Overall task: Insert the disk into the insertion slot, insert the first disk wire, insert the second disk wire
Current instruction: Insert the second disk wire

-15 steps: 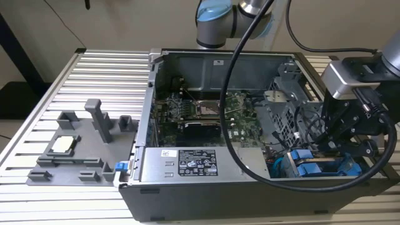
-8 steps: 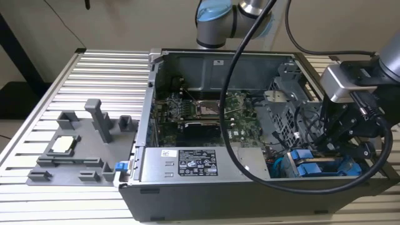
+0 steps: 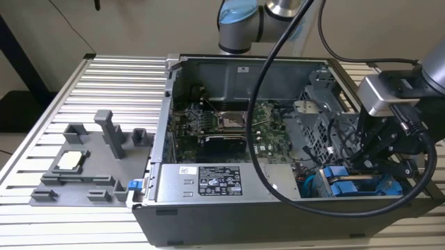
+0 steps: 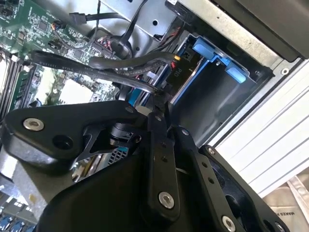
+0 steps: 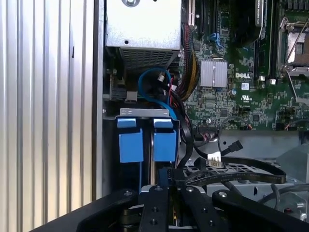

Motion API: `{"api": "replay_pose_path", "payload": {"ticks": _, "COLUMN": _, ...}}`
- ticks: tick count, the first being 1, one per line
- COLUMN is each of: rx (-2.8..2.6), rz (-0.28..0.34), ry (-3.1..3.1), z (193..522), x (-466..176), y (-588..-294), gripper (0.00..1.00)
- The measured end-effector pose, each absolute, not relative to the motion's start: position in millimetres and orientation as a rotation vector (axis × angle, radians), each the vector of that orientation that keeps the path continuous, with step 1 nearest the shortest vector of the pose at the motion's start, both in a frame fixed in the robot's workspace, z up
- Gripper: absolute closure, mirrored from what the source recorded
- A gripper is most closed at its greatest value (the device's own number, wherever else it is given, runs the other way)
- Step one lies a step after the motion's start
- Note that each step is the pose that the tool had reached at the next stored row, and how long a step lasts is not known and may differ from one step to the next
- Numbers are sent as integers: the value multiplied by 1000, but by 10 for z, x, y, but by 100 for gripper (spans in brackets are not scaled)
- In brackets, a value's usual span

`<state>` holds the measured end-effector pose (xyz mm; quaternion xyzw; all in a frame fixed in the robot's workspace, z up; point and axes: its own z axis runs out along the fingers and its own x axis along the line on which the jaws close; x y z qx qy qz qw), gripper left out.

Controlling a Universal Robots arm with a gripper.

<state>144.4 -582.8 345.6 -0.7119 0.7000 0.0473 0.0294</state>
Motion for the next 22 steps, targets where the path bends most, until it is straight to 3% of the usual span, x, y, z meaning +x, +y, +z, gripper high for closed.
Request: {"api": "replay_pose_path", "payload": {"ticks": 22, "rx": -2188, "rz": 159, "ry": 2152, "z": 3334, "x": 1482, "y": -5828, "gripper": 82}}
